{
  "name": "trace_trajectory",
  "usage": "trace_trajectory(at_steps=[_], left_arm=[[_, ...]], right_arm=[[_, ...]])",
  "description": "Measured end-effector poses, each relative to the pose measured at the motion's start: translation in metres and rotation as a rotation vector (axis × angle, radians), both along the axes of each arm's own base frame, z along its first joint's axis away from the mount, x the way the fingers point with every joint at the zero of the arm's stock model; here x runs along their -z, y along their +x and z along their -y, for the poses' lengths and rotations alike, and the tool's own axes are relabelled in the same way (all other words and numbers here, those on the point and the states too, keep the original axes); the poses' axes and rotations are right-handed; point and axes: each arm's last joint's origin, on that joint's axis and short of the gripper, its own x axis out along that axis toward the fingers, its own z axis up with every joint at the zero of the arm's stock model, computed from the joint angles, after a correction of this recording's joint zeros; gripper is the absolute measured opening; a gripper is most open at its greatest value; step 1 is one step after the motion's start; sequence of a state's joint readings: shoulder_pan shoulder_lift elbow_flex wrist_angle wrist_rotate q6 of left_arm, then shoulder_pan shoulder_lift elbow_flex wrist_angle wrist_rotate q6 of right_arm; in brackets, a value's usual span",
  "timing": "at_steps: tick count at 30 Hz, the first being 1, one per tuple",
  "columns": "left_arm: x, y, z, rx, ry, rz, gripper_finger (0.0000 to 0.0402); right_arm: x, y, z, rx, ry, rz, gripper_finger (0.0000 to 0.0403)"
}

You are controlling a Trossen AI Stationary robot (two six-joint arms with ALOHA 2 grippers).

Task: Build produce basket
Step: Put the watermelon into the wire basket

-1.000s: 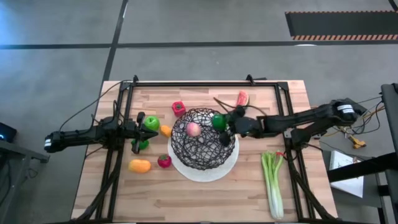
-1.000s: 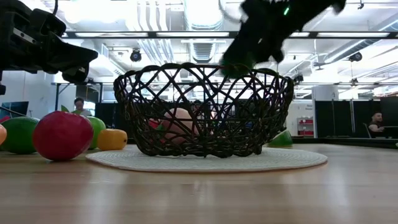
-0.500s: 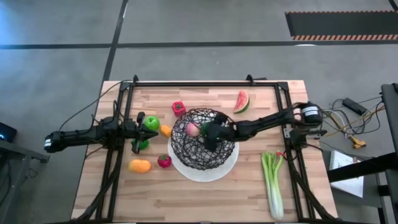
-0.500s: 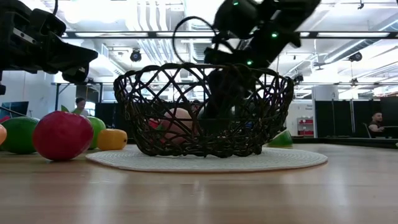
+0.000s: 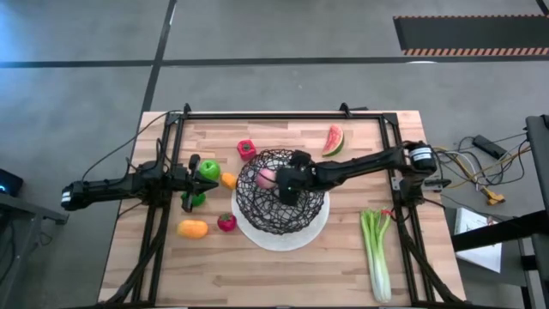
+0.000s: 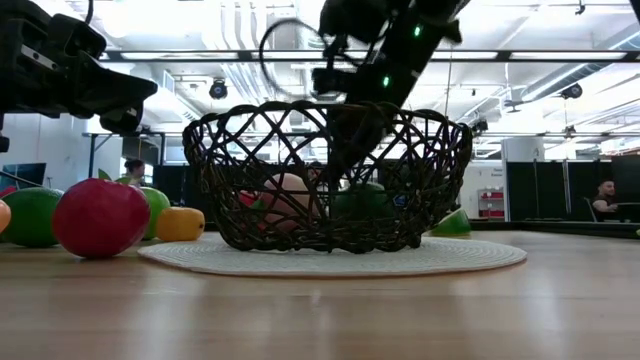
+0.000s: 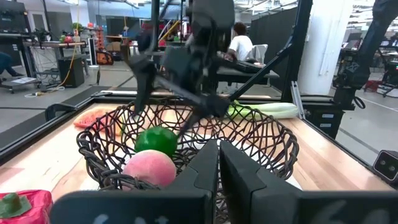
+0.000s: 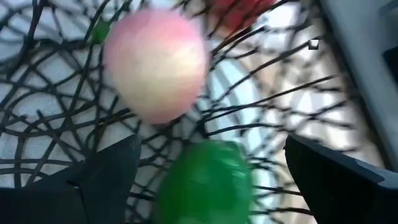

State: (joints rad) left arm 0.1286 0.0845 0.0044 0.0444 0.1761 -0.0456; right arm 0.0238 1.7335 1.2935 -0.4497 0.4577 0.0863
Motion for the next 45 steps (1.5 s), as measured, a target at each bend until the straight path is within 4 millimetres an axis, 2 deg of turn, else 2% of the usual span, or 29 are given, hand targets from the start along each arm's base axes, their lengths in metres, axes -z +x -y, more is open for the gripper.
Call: trace_trajectory(at_steps=[4,8,12,16,19,22,27,35,38,41,45], left_arm=[[0.000,0.000,0.000,0.000,0.000,0.000,0.0000],[0.000,0.000,0.000,0.000,0.000,0.000,0.0000],[0.000,0.000,0.000,0.000,0.000,-0.001,0.0000],[0.000,0.000,0.000,0.000,0.000,0.000,0.0000],[0.000,0.000,0.000,0.000,0.000,0.000,0.0000],[0.000,0.000,0.000,0.000,0.000,0.000,0.0000],[0.000,0.000,0.000,0.000,0.000,0.000,0.0000],[0.000,0.000,0.000,0.000,0.000,0.000,0.0000],[0.000,0.000,0.000,0.000,0.000,0.000,0.0000],[0.000,0.000,0.000,0.000,0.000,0.000,0.0000],[0.000,0.000,0.000,0.000,0.000,0.000,0.0000]], right_arm=[[-0.030,-0.014,-0.003,0.013,-0.073,0.022,0.0380],[-0.062,-0.038,-0.002,0.062,-0.120,0.047,0.0381],[-0.085,-0.070,0.016,0.207,-0.162,0.020,0.0381],[-0.090,-0.102,0.045,0.351,-0.122,-0.061,0.0376],[-0.077,-0.121,0.068,0.318,-0.059,-0.200,0.0374],[-0.057,-0.136,0.088,0.215,0.002,-0.341,0.0373],[-0.024,-0.146,0.111,0.106,0.077,-0.457,0.0373],[0.016,-0.129,0.121,-0.093,-0.037,-0.399,0.0372],[0.032,-0.125,0.125,-0.134,-0.043,-0.439,0.0367],[0.049,-0.124,0.130,-0.160,-0.024,-0.508,0.0346],[0.065,-0.126,0.140,-0.164,0.007,-0.564,0.0297]])
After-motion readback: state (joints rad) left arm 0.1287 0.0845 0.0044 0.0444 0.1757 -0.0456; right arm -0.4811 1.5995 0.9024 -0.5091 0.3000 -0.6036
